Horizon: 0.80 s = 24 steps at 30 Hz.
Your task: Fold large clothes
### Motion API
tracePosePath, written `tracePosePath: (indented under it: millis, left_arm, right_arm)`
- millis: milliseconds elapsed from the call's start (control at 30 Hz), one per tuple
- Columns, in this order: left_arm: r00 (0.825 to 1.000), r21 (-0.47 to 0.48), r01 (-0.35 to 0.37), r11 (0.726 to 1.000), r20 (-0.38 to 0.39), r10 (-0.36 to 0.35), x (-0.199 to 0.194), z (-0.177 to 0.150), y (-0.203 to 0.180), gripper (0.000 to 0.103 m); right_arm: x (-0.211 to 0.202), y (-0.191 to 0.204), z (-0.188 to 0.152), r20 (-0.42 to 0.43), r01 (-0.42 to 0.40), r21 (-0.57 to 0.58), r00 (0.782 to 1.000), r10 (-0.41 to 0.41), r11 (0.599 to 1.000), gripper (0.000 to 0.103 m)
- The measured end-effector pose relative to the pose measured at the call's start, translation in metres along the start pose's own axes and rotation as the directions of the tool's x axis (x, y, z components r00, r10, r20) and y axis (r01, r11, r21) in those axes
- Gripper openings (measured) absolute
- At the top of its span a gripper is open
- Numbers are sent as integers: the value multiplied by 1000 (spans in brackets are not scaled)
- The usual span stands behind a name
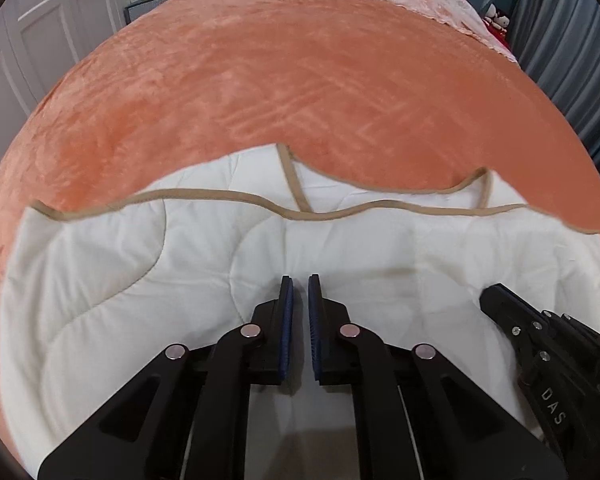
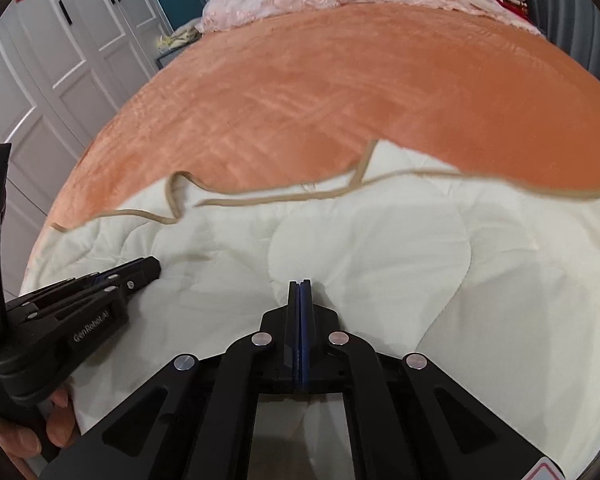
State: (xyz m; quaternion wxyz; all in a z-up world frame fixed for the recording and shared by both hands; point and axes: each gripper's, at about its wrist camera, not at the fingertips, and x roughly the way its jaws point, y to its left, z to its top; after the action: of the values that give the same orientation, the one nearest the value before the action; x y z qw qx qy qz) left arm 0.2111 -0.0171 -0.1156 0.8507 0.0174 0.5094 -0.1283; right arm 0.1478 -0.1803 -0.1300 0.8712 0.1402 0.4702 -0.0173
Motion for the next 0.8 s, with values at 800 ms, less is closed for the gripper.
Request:
tracePosePath:
  millis: [800]
  left_arm:
    - [992,-71,-37,997,122,46,-72,-14,47,1]
  right_arm:
    - [-114,-24,-24,251,43,84,966,-63,996,12]
